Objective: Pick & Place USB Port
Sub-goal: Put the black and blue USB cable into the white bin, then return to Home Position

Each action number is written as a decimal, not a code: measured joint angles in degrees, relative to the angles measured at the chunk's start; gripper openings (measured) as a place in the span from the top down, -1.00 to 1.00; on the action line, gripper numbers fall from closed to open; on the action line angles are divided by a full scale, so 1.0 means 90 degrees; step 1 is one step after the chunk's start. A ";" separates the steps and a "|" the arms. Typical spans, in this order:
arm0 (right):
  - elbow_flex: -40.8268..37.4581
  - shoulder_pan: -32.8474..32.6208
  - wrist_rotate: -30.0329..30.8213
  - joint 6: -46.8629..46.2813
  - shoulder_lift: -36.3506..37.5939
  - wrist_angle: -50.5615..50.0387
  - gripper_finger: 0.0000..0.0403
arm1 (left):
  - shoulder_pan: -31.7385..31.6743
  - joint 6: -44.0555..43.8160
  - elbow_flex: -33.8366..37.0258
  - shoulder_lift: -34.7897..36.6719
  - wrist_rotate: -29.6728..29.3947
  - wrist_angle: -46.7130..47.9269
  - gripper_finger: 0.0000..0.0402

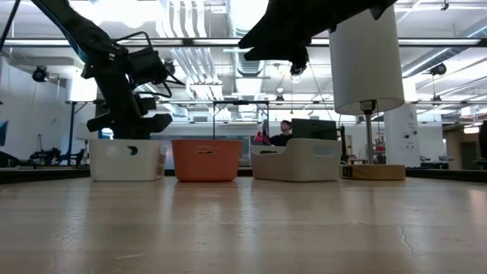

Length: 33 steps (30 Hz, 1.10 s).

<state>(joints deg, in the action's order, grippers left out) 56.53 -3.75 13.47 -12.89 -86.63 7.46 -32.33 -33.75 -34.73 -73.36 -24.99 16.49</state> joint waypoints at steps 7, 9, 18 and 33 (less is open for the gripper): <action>0.0000 0.0000 0.0000 0.0000 -0.0002 0.0000 0.16 | -0.0045 -0.0070 -0.0003 -0.0120 0.0052 -0.0010 0.45; 0.0000 0.0000 0.0000 0.0000 -0.0002 0.0000 0.16 | -0.0049 -0.0060 -0.0017 -0.0119 0.0051 -0.0020 0.41; 0.0000 0.0000 0.0000 0.0000 -0.0002 0.0000 0.16 | 0.0023 0.0780 -0.0346 -0.0004 0.0049 -0.0065 0.39; 0.0014 0.0000 0.0002 0.0430 0.0678 -0.0477 0.16 | 0.1454 0.1960 -0.0837 0.1524 -0.0001 -0.0189 0.43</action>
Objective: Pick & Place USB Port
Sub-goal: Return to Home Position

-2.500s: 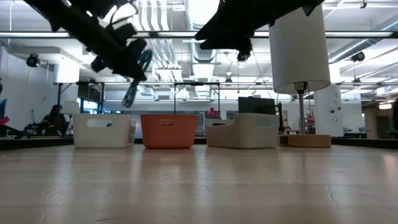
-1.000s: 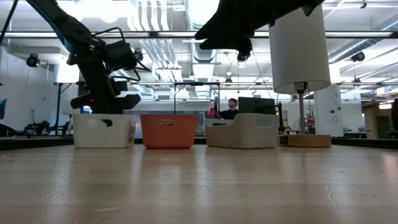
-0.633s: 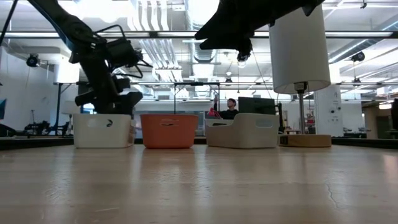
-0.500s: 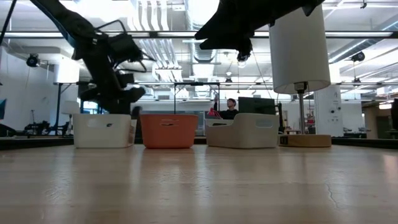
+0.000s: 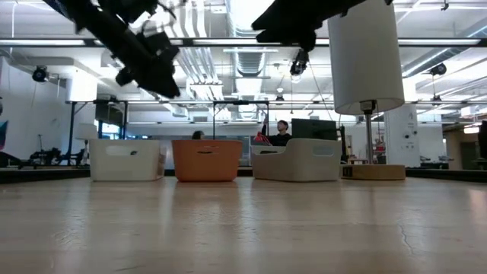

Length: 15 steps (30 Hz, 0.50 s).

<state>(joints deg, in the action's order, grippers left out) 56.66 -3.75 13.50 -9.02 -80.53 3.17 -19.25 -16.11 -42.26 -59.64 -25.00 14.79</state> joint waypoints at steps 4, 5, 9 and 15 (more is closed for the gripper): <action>-0.0123 -0.0039 0.0008 0.0054 0.0498 -0.0273 0.16 | 0.0551 0.0192 0.0261 0.0688 -0.0332 -0.0006 0.43; -0.0197 -0.0057 0.0007 0.0115 0.0619 -0.0263 0.16 | 0.0680 0.0265 0.0343 0.0842 -0.0393 -0.0031 0.43; -0.0578 -0.0101 0.0001 0.0232 0.1043 -0.0253 0.16 | 0.1082 0.0521 0.0826 0.1402 -0.0441 -0.0467 0.43; -0.1462 -0.0109 -0.0002 0.0515 0.1728 0.0505 0.16 | 0.1392 0.1147 0.1675 0.2066 -0.0343 -0.1718 0.43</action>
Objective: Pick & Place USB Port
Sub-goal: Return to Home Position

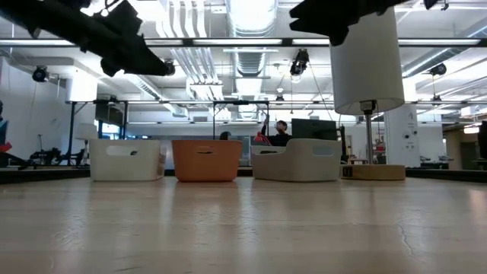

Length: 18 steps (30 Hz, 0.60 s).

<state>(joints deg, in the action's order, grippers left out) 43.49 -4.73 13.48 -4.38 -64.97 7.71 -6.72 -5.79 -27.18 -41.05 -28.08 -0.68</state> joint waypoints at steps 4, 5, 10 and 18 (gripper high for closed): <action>-0.0614 0.0000 -0.0001 0.0153 0.0583 0.0363 0.16 | 0.0024 0.0165 0.0456 0.0425 0.0286 -0.0638 0.43; -0.0764 0.0002 -0.0011 0.0193 0.0747 0.0430 0.16 | 0.0024 0.0169 0.0543 0.0535 0.0379 -0.0698 0.43; -0.1434 0.0002 -0.0161 0.0343 0.1603 0.0466 0.16 | 0.0024 0.0309 0.0932 0.1095 0.0763 -0.0870 0.43; -0.2176 0.0002 -0.1035 0.0535 0.2840 0.0580 0.16 | 0.0021 0.0324 0.1450 0.1814 0.0983 -0.1163 0.43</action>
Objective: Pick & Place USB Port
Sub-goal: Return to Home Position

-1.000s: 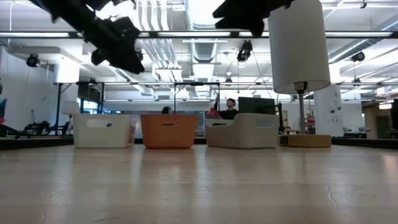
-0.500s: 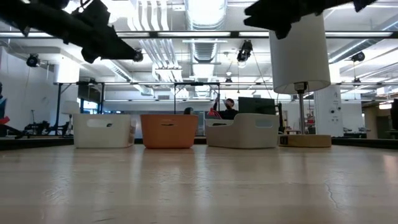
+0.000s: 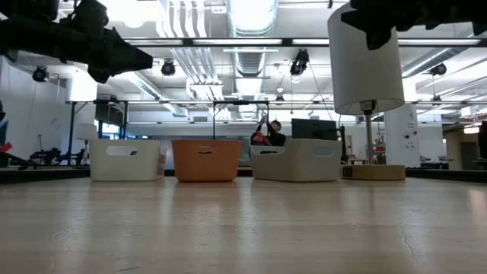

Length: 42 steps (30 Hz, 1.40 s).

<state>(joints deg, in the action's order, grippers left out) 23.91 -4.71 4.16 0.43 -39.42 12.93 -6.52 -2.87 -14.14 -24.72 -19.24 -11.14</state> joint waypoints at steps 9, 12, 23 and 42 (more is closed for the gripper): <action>-0.0620 0.0000 -0.0039 0.0170 0.0687 0.0021 0.16 | 0.0000 0.0085 0.0776 0.0597 0.0601 -0.1012 0.43; -0.0819 0.0000 -0.0081 0.0180 0.0847 0.0232 0.16 | 0.0000 0.0087 0.0934 0.0815 0.0602 -0.1084 0.43; -0.1418 0.0000 -0.0896 0.0473 0.1430 0.0870 0.16 | 0.0000 0.0084 0.1319 0.1383 0.0605 -0.1071 0.43; -0.2194 0.0000 -0.0899 0.0378 0.2889 0.0777 0.16 | 0.0000 0.0136 0.1395 0.1981 0.0609 -0.0814 0.43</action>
<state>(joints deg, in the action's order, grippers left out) 4.17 -4.71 -3.92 3.83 -13.42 19.92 -6.52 -1.64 -1.58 -6.89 -13.76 -18.47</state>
